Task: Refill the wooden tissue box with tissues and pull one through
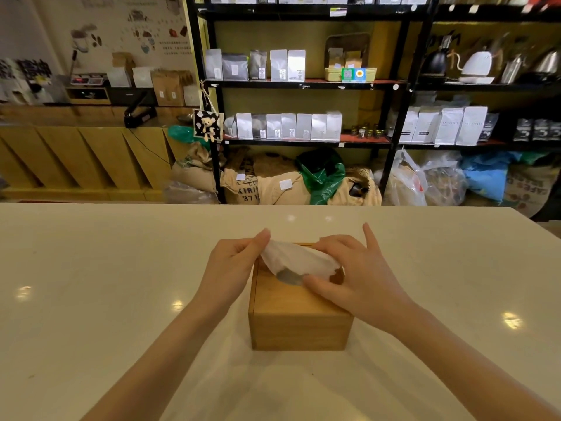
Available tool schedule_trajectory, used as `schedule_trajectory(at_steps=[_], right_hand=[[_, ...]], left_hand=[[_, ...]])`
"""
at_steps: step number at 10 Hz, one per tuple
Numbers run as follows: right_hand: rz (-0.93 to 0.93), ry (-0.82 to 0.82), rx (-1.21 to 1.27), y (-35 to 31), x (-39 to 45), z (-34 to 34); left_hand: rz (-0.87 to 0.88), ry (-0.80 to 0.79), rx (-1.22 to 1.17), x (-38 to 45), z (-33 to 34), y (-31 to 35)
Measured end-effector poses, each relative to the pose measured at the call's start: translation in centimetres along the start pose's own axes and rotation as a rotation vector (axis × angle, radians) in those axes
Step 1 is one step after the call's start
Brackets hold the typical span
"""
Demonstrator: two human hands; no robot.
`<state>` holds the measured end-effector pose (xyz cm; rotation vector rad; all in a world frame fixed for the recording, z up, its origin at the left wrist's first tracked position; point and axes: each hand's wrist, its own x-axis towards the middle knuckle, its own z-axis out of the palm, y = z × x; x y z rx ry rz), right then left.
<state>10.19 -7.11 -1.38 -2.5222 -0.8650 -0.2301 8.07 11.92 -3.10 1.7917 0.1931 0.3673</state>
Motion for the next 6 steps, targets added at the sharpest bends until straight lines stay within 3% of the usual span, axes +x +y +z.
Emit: schedule_trajectory(at_steps=[2, 5, 6], right_hand=[[0.037, 0.015, 0.121, 0.5, 0.5, -0.4], [0.087, -0.012, 0.248, 0.3, 0.6, -0.7], [0.114, -0.013, 0.407, 0.2, 0.5, -2.3]], left_hand=[[-0.048, 0.012, -0.051, 0.1, 0.1, -0.1], [0.006, -0.020, 0.064, -0.1, 0.0, 0.5], [0.001, -0.058, 0.092, -0.1, -0.5, 2.1]])
